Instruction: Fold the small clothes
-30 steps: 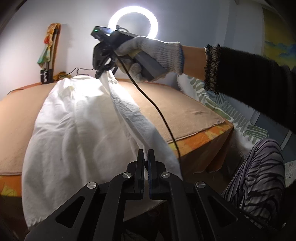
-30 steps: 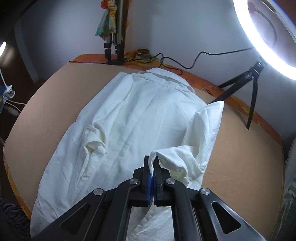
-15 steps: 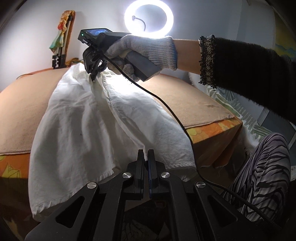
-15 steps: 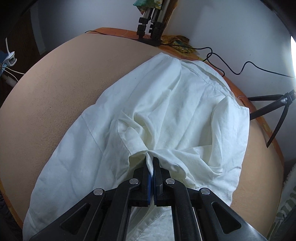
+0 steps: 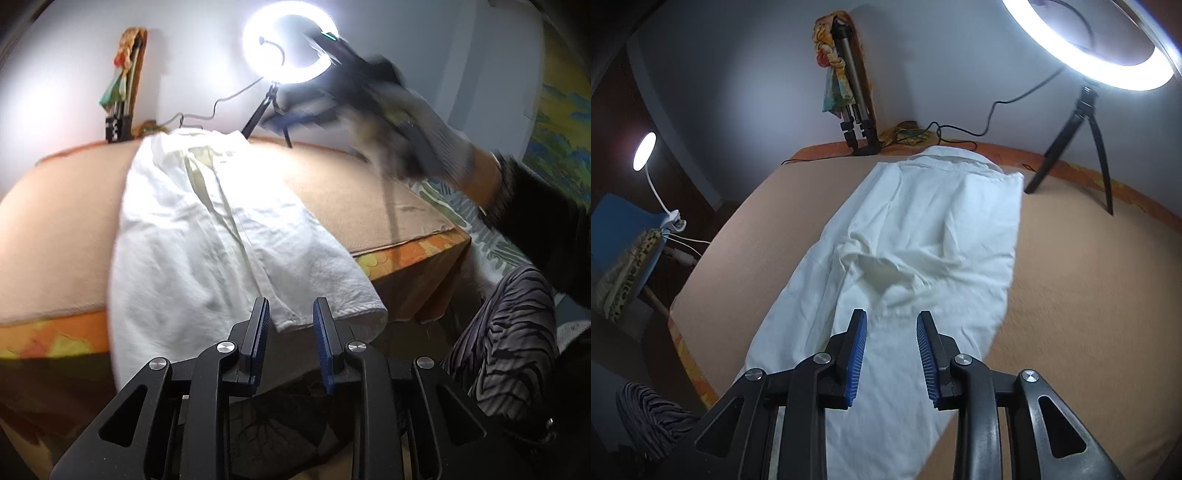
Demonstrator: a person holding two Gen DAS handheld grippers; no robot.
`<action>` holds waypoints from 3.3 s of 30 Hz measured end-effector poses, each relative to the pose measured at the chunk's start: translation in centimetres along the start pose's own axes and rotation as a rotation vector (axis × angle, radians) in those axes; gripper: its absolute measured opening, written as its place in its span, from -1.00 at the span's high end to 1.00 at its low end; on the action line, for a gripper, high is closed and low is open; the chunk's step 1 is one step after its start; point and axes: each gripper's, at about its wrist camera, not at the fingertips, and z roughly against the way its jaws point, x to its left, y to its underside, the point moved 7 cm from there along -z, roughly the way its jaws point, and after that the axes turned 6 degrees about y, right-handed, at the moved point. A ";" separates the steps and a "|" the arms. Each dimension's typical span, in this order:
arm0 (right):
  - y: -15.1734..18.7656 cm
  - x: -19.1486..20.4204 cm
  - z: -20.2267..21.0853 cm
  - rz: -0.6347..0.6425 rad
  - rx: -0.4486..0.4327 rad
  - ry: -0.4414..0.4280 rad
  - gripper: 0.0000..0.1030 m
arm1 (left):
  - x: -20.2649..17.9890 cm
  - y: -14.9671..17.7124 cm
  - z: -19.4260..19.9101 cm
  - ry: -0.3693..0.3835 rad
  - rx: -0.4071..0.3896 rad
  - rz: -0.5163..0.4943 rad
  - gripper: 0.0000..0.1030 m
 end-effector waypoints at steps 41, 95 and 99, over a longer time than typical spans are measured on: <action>21.3 2.2 4.8 -0.085 0.181 -0.220 0.28 | 9.8 -3.2 0.6 -0.011 0.167 0.091 0.50; 8.1 21.4 -8.1 0.413 0.047 -0.189 0.43 | 11.8 4.1 2.4 0.043 0.140 0.354 0.91; 9.3 19.1 -3.4 0.337 0.044 -0.260 0.38 | 12.0 3.7 2.2 0.059 0.146 0.359 0.91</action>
